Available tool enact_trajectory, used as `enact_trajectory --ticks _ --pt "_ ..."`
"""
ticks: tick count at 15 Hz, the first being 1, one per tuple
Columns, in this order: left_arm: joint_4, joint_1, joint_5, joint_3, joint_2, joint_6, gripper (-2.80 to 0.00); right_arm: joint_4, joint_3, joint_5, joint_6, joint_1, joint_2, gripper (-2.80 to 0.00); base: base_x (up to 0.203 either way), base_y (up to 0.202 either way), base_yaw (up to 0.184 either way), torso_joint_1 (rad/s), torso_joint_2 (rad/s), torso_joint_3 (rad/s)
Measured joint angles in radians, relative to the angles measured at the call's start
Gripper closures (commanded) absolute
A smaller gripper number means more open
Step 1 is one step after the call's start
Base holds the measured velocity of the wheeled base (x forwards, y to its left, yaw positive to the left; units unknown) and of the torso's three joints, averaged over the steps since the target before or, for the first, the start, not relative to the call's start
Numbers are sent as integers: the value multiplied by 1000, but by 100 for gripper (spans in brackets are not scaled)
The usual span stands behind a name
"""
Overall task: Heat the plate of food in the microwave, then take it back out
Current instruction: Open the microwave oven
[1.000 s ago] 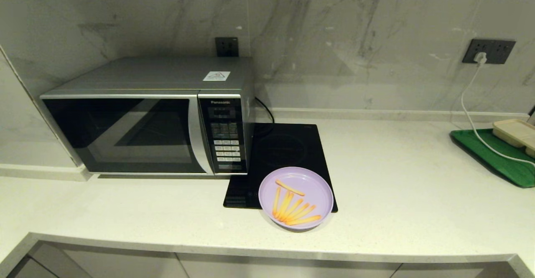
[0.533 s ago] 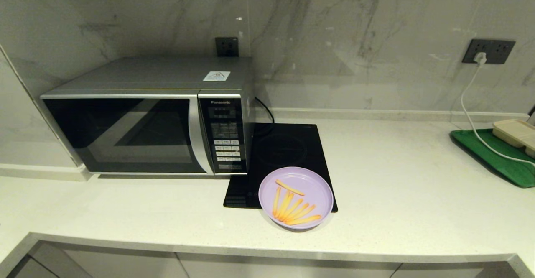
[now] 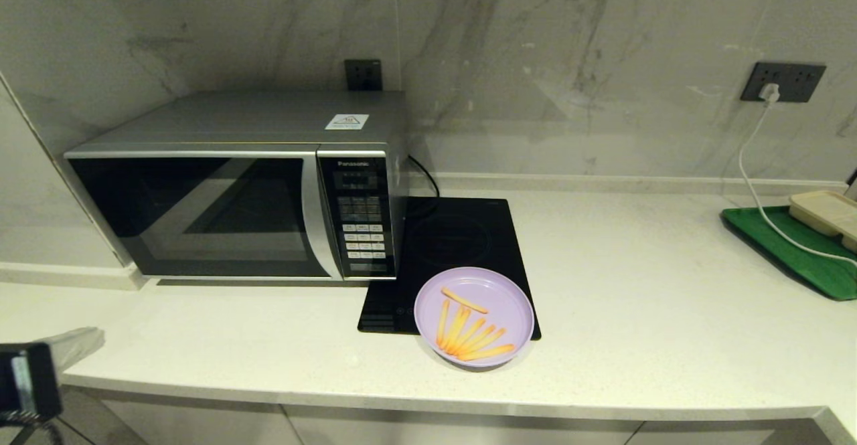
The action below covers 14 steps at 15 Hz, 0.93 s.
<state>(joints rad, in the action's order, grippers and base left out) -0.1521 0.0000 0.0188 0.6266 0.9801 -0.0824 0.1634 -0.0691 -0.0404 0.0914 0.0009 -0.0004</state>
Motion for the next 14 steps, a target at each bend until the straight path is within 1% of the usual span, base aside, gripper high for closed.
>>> enact_trajectory --ticks 3,5,6,7,8,9,11,12,14 --pt "58 -11 -15 23 287 -39 0 0 0 0 0 0 0 0 0 0 0 0 0 0" --pt "149 -24 6 -33 398 -90 0 0 0 0 0 0 0 0 0 0 0 0 0 0" --pt "200 -37 18 -61 431 -137 0 0 0 -1 0 0 0 0 0 0 0 0 0 0" --pt "227 -50 7 -72 452 -199 0 0 0 0 0 0 0 0 0 0 0 0 0 0" --pt "215 -64 -31 -65 464 -256 0 0 0 0 0 0 0 0 0 0 0 0 0 0" --pt "159 -78 -90 -40 473 -281 0 0 0 0 0 0 0 0 0 0 0 0 0 0" --pt "28 -108 -191 11 481 -305 0 0 0 0 0 0 0 0 0 0 0 0 0 0" --pt "-7 -121 -209 21 475 -311 0 0 0 1 0 0 0 0 0 0 0 0 0 0" --pt "-8 -140 -212 26 459 -321 0 0 0 0 0 0 0 0 0 0 0 0 0 0"
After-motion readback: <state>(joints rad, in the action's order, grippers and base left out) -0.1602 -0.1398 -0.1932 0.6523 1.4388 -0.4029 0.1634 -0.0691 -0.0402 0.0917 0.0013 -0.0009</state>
